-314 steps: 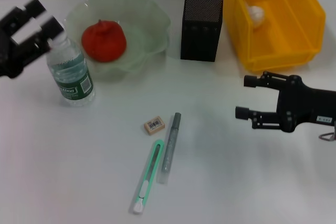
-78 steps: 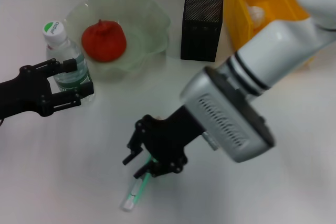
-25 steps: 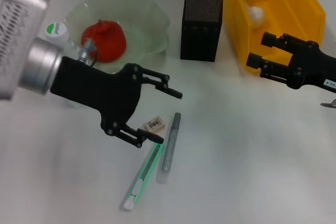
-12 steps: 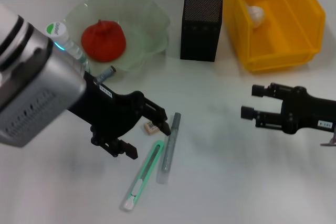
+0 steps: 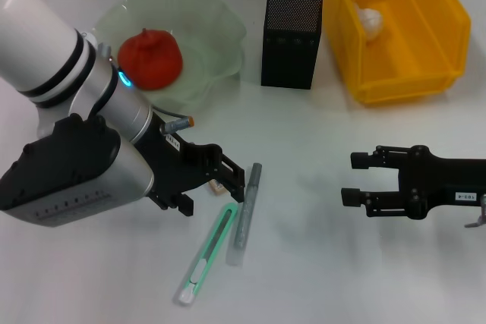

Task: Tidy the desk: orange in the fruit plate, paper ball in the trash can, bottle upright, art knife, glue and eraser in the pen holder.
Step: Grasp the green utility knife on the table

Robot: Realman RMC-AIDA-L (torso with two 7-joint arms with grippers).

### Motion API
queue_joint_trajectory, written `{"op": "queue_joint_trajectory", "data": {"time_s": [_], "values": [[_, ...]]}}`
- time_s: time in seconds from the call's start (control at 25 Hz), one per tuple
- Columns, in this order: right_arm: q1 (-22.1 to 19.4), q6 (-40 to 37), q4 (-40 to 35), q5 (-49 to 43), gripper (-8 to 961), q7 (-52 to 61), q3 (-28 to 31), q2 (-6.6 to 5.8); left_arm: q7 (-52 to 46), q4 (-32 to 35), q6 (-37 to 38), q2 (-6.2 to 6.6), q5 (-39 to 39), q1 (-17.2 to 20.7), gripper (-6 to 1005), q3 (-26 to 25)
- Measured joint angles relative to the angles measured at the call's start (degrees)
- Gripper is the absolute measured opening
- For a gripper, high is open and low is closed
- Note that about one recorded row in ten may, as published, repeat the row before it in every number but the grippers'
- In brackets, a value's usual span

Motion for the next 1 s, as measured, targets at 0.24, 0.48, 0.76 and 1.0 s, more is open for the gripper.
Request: {"op": "queue_joint_trajectory", "data": {"time_s": [0.24,0.48,0.76,1.0], "values": [[-0.1,0.1,-0.9,-0.5,768,0.5,0.1,-0.16,1.5,4.5,0.0,-0.01,3.3,0.8,769,4.7],[-0.4,1.1,-0.9,-0.5,768,0.0,0.1,-0.02,2.1,8.4,-0.2,0.0,6.3,3.7,768,9.8],[-0.4,2.4,-0.9,-0.7,767,-1.3,-0.3,0.28,4.6,11.9,-2.0,0.0,8.9,6.5,750,16.6],[-0.3,2.6,-0.9,-1.2,767,-1.4,-0.6,0.44,4.1,11.7,-2.8,-0.14,10.1,4.6,731,21.7]]}}
